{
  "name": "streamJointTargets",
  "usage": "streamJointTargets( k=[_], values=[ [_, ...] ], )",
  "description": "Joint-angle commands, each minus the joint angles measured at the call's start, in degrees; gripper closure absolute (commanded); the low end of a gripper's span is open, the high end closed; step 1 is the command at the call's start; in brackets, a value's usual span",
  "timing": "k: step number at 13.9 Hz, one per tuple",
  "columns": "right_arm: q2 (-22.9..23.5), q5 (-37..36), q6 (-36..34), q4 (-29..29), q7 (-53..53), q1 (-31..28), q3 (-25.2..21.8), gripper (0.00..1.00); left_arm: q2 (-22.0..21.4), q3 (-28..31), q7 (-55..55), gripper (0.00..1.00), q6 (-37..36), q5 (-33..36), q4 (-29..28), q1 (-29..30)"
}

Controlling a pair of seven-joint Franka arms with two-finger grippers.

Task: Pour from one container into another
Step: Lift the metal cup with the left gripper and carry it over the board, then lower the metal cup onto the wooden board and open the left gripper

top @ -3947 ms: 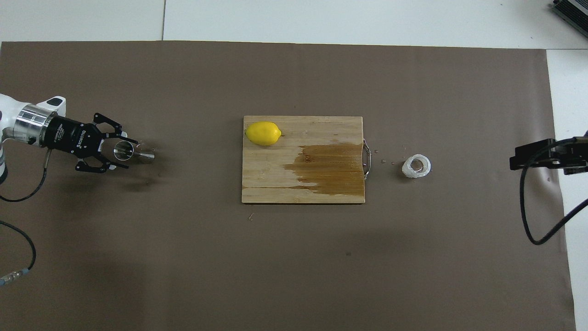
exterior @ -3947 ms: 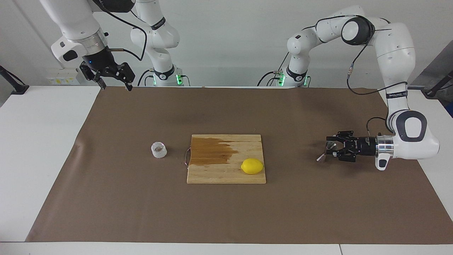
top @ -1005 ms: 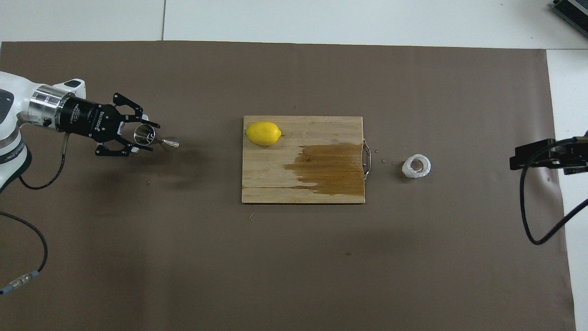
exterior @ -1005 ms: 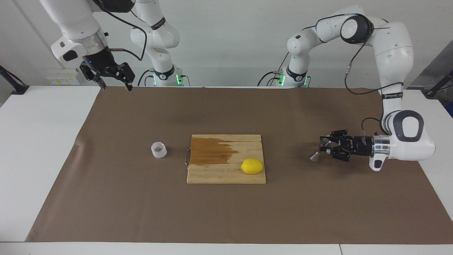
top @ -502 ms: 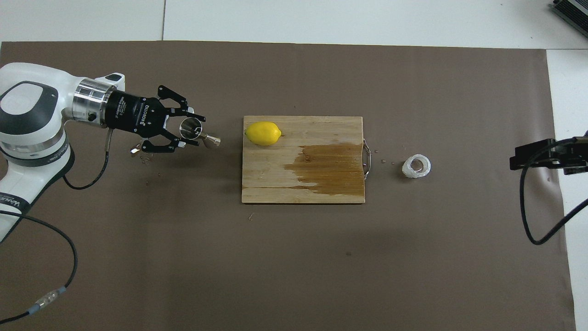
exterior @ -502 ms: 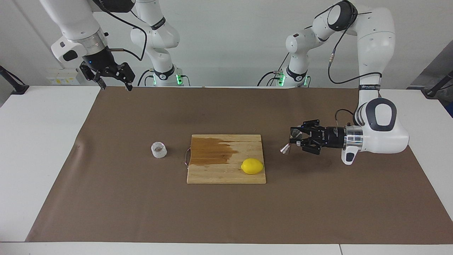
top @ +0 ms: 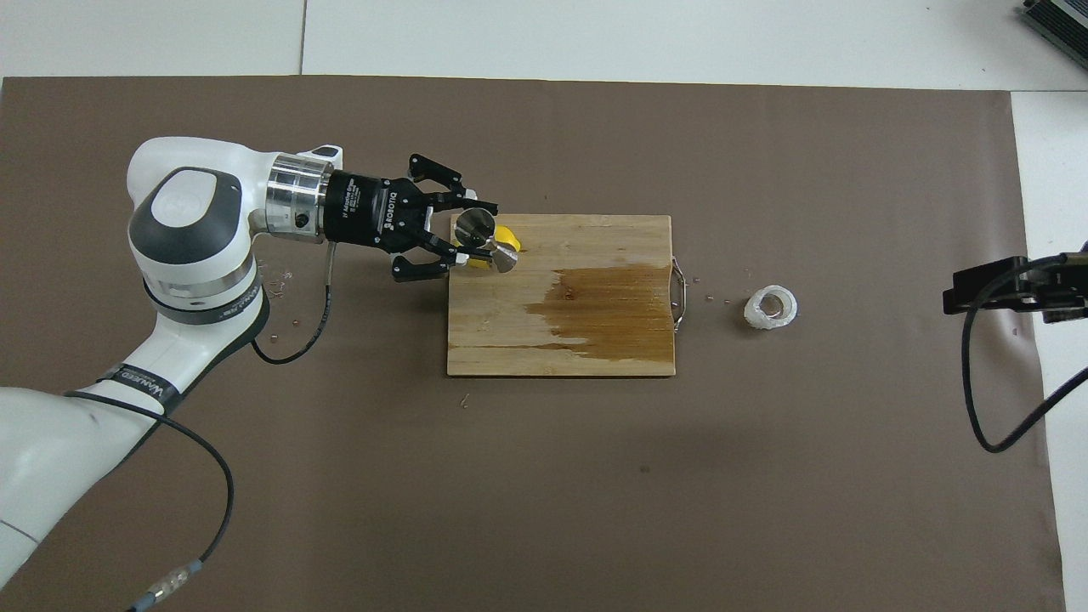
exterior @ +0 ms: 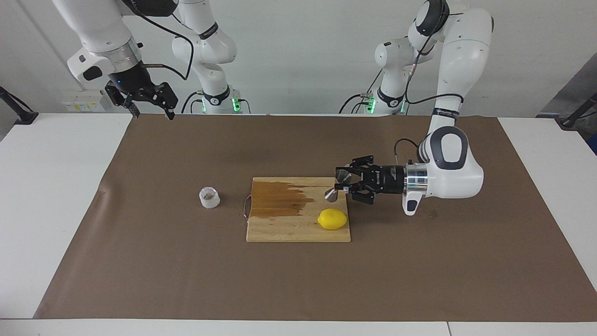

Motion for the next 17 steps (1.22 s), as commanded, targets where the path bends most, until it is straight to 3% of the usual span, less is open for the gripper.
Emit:
streamJointTargets(
  k=[1,11,17],
  values=[
    [-0.46,0.88,-0.23,-0.01,0.13,-0.93,0.41,0.00,-3.33,1.26,-0.53,1.00,6.94,-5.01,-4.41,-4.14],
    [-0.46,0.88,-0.23,-0.01,0.13,-0.93,0.41,0.00,-6.32,1.17,8.96,1.00,29.45,-21.88,-12.85,-16.89],
    [-0.46,0.88,-0.23,-0.01,0.13,-0.85,0.41,0.00,-6.59,1.26,12.13,1.00,37.55,-30.59,-15.05,-22.88]
  ],
)
